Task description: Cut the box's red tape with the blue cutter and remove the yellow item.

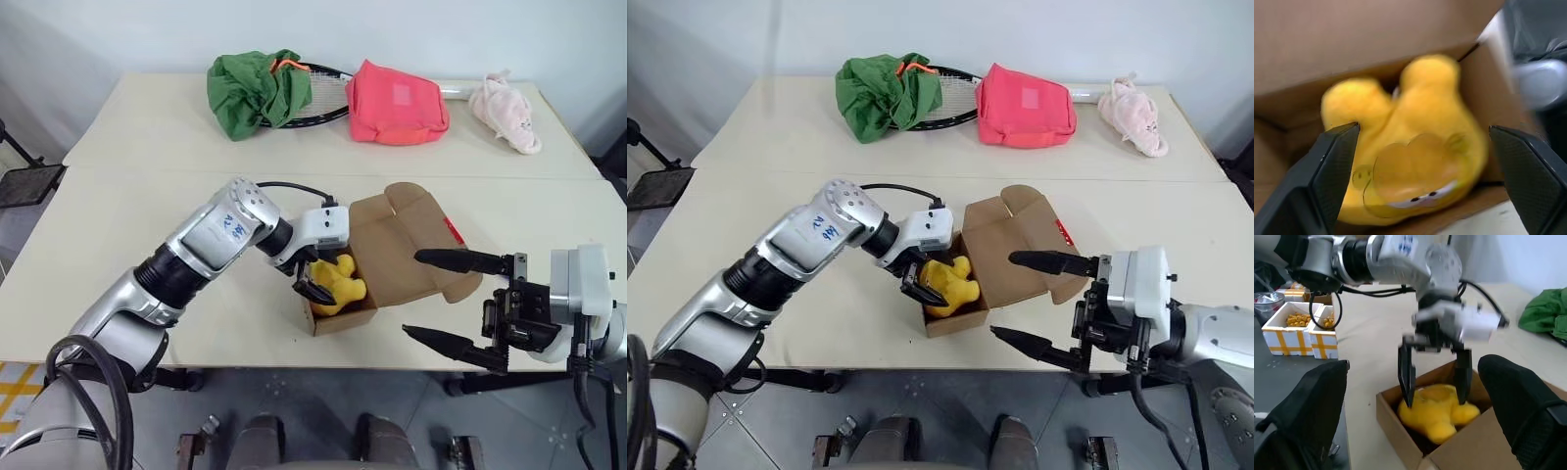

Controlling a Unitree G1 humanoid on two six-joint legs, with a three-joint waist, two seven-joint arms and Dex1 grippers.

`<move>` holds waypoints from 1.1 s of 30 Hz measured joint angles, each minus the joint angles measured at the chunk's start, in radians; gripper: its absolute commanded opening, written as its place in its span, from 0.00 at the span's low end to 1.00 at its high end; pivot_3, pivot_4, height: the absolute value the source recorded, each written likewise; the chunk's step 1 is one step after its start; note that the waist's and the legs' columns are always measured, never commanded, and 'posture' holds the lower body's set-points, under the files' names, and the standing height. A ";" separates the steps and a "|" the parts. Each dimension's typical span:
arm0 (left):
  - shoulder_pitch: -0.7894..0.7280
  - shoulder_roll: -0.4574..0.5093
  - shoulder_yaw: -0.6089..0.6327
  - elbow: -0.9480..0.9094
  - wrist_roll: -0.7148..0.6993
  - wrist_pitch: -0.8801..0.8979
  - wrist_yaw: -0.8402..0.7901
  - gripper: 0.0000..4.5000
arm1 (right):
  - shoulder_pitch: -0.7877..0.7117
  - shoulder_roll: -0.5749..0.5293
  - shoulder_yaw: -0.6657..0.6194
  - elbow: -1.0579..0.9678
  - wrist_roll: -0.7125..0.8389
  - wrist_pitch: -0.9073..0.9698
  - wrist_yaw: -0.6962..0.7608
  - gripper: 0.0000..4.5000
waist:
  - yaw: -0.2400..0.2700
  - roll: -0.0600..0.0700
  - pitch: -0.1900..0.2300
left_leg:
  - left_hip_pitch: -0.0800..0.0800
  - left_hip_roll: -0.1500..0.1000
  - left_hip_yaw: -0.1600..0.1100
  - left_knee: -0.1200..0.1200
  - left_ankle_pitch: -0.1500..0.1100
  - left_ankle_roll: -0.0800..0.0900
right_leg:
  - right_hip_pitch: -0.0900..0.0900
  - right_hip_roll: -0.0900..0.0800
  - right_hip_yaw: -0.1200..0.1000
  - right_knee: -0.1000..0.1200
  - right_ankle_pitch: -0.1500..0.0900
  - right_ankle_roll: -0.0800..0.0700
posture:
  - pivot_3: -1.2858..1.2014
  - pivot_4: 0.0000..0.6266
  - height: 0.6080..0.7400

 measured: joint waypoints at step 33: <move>0.366 0.061 0.921 0.246 -0.350 -0.373 0.158 0.00 | 0.043 0.116 0.013 0.025 -0.038 -0.090 -0.043 1.00 | -0.043 0.000 0.000 | 0.011 0.001 0.000 0.000 -0.005 0.003 | 0.002 0.000 0.000 0.008 0.002 0.001 | 0.52 0.24 1.00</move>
